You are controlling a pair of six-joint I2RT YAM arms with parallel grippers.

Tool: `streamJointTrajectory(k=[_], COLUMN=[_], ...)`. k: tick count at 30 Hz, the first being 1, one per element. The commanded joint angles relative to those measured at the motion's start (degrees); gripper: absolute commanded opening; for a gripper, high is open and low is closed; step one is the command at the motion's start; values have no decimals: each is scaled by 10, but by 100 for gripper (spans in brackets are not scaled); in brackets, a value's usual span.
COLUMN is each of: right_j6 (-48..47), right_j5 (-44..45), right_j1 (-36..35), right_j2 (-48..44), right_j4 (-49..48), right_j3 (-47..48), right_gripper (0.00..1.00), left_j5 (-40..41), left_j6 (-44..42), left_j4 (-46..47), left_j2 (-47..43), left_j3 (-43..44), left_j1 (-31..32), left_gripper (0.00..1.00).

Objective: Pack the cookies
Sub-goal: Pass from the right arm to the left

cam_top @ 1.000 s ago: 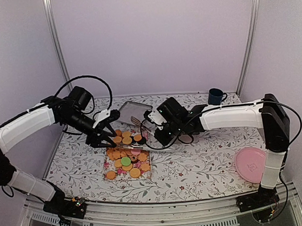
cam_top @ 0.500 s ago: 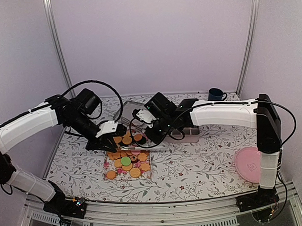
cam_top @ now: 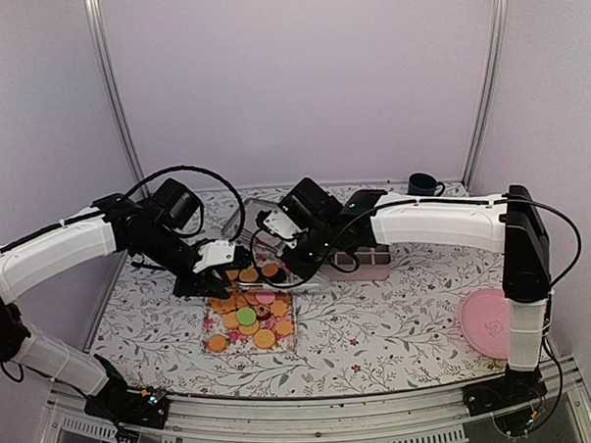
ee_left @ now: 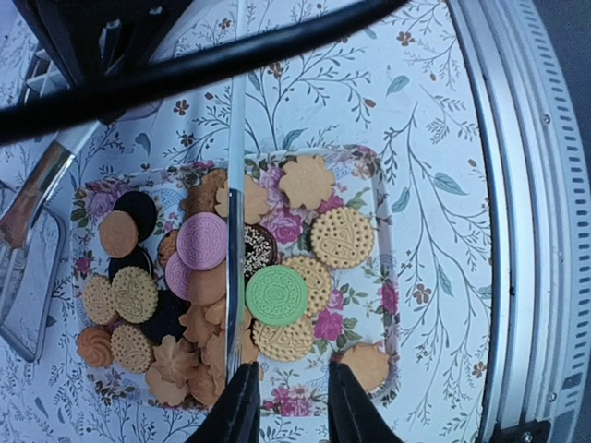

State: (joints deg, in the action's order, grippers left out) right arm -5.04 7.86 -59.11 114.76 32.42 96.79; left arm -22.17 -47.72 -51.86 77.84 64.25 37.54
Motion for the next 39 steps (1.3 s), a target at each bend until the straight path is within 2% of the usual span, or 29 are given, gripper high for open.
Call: streamJointTrajectory(k=[1,10,19,21,22,23,24,29,33,36,39], right_j6=[-9,-13,-16,-16,-16,-18,-18,-19,-21,-23,-23], right_j5=[2,7,10,11,12,12,12,10,11,12,10], right_j1=[-6,-7,-7,-7,-6,-7,-7,-8,-8,-8,-9], right_j2=[9,11,10,8,7,7,7,5,3,3,4], right_j4=[3,9,14,15,14,15,15,18,22,23,22], right_j3=[26,27,33,35,35,36,37,41,47,51,55], right_gripper=[0,0,0,0,0,0,0,0,0,0,0], left_j5=[14,5,9,13,17,20,24,29,27,15,12], left_j6=[3,-26,-30,-27,-25,-22,-18,-14,-8,-5,0], left_j4=[10,-40,-61,-64,-63,-61,-58,-40,-34,-32,-24], left_j2=[-15,-26,-23,-17,-13,-9,-4,10,25,31,33], left_j3=[17,44,48,41,36,33,33,38,34,33,32], left_j1=[9,9,9,10,10,10,10,10,10,10,10], left_gripper=[28,37,39,50,70,96,99,98,89,74,54])
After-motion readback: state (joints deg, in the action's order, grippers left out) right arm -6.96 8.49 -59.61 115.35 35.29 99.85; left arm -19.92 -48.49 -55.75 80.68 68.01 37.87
